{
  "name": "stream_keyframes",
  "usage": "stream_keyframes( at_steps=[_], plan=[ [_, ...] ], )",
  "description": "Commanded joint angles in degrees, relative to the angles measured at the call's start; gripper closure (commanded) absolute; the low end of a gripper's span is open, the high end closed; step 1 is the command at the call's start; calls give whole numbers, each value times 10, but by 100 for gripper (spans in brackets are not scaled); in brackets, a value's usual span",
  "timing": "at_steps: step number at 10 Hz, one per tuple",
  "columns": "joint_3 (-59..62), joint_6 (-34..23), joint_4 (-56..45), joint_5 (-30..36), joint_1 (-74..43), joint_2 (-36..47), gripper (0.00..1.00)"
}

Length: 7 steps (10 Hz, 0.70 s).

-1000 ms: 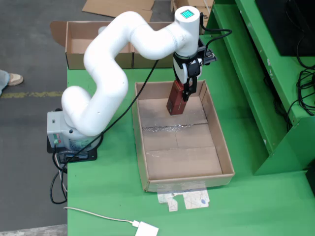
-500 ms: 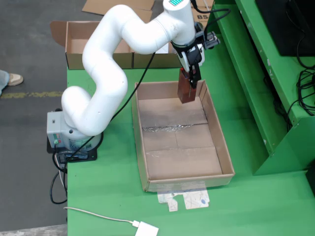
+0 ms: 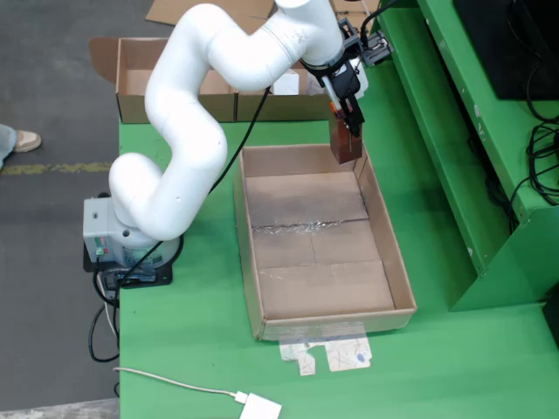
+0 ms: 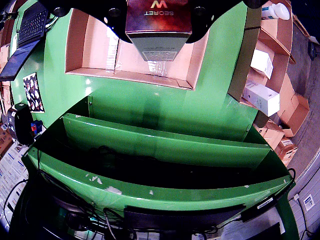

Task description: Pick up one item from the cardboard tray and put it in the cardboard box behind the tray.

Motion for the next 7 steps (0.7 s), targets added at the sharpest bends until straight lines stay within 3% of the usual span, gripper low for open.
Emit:
stream_keyframes(
  at_steps=[1, 7],
  plan=[
    [14, 6, 11, -11, 5, 23, 100],
    [14, 11, 6, -13, 12, 23, 100]
  ],
)
